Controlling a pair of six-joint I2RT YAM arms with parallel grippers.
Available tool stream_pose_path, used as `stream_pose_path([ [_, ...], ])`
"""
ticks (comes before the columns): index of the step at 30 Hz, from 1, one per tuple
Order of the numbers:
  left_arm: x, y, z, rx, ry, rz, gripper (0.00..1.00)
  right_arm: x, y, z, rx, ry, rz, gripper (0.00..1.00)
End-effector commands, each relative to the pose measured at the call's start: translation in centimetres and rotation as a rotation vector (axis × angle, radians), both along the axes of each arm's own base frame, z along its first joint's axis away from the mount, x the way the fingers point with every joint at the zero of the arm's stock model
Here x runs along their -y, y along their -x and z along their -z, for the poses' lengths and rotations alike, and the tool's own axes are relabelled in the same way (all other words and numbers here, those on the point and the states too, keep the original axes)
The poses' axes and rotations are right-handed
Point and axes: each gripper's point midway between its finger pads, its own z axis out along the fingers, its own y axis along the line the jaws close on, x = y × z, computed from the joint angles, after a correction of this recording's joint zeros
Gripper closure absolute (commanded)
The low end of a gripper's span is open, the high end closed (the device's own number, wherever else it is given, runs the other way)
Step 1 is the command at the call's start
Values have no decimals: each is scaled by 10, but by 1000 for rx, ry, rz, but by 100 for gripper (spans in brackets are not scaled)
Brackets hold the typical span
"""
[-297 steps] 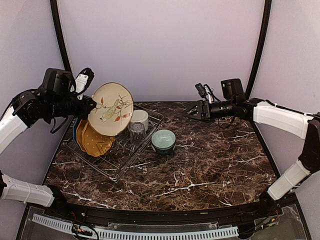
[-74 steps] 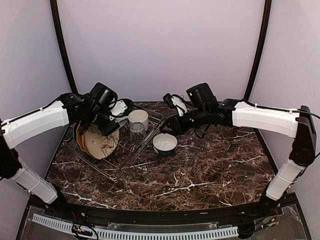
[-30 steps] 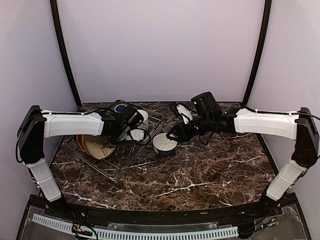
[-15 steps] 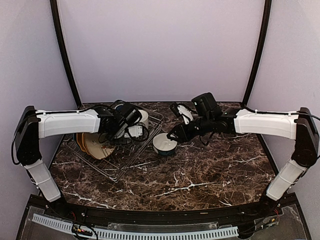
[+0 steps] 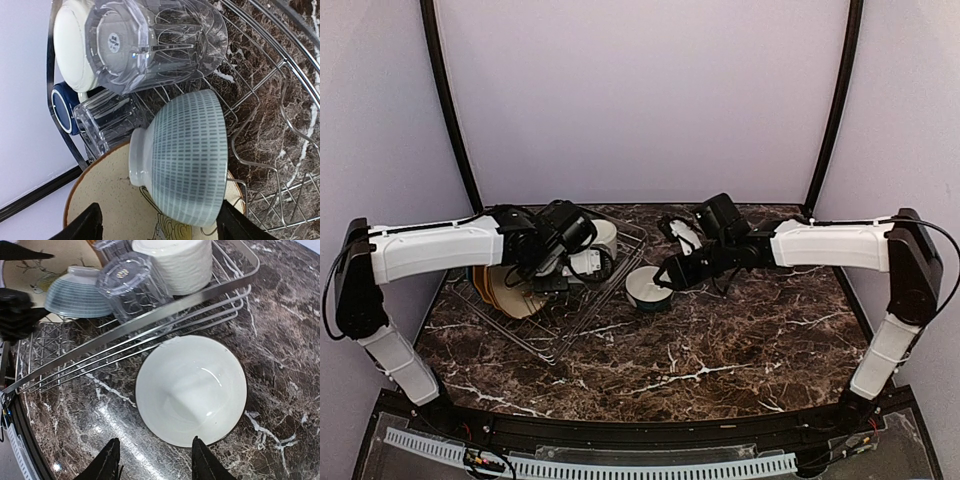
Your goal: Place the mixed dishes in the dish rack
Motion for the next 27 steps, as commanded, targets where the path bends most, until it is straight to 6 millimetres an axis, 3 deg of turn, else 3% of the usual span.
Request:
stream_pose_path([
  [1,-3,24,-19,-19,106,-12,22,9,-25,20,-41,82,121,53],
  [7,9,48,-25,-97,284,-30,11,15,-51,44,-63,205,193,52],
  [11,12,54,-33,-89,382,-42,10,16,-58,46,-50,244,198,53],
  [18,22,56,-49,-62,509,-43,6,33,-68,68,-54,391,248,54],
  [27,16,48,-52,-1,508,-80,1,27,-74,88,-86,433,231,68],
])
